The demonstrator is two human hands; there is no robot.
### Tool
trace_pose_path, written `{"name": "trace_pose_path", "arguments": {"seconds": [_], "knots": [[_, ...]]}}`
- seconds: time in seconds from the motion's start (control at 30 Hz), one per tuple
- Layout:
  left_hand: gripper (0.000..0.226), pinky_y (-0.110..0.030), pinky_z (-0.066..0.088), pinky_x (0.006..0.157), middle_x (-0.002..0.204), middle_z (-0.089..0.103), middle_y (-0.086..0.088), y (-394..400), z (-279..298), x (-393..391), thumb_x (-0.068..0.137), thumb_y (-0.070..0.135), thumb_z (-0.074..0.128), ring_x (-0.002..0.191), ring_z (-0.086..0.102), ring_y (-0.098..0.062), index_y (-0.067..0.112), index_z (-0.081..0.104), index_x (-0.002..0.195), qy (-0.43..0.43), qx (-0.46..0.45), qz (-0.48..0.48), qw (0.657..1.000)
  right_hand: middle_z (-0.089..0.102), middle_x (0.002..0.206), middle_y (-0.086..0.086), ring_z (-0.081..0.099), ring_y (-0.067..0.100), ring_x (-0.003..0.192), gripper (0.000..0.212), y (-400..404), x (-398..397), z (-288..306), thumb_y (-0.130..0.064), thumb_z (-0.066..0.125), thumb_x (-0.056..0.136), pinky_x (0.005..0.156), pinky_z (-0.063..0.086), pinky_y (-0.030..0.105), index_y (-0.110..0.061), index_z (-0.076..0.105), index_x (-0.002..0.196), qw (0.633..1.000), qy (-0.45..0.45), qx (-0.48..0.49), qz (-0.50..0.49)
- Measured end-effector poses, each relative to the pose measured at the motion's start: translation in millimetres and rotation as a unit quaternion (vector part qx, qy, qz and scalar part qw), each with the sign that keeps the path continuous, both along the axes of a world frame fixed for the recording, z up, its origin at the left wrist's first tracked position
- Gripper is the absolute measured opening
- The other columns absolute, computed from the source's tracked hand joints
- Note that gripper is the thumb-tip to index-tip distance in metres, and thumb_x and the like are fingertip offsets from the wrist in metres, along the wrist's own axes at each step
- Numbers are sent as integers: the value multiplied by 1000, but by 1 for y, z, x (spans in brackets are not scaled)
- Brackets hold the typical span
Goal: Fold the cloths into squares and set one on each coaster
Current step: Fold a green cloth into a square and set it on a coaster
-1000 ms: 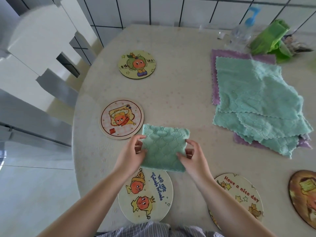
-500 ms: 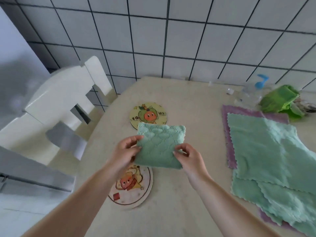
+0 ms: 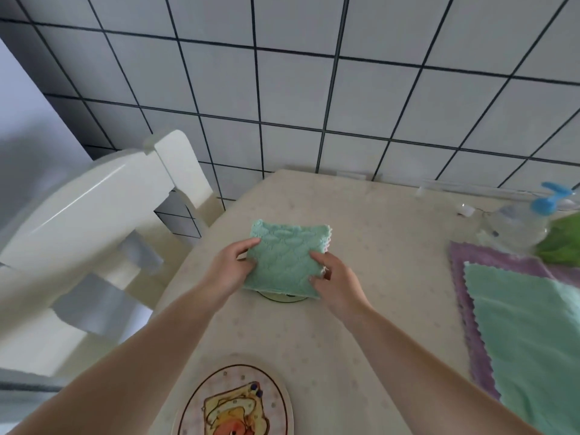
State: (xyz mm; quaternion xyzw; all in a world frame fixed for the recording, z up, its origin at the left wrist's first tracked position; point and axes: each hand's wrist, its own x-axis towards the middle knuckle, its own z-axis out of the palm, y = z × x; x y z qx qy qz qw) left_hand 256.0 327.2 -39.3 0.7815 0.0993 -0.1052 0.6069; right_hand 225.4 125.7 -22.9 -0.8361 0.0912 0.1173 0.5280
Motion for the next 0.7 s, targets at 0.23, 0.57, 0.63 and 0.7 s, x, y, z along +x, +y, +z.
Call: {"name": "trace_pose_path", "arguments": {"seconds": [0.23,0.57,0.63,0.7], "knots": [[44,-37,32,104,136,48,-10,-2,-13,-5,80,5,51,126,42,-30,8,58,124,-172,310,-88,931,17,154,-3,22,19,137,53,1,-2,-12,-16,58,85,111,24,31,-24,45,136,979,-61,-187,45],[64,-46,17,113,154,18,7,-8,-24,-25,89,53,19,143,13,-11,21,30,144,-151,464,-222,844,2,157,-11,-5,14,144,49,-7,-12,-25,-39,34,97,114,-6,49,-39,21,144,926,-35,-331,181],[53,-45,13,115,155,15,8,-11,-17,-21,96,40,35,143,9,-10,22,27,145,-119,461,-228,849,5,157,-10,-3,14,144,49,-5,-11,-19,-36,37,97,114,-5,48,-37,23,144,930,-30,-320,181],[47,-45,18,114,151,29,5,-14,-9,-22,94,28,46,140,21,-14,22,39,139,-128,426,-203,872,14,156,-8,4,13,144,48,-6,-16,-8,-33,41,96,116,-1,46,-35,29,142,941,-51,-293,160]]}}
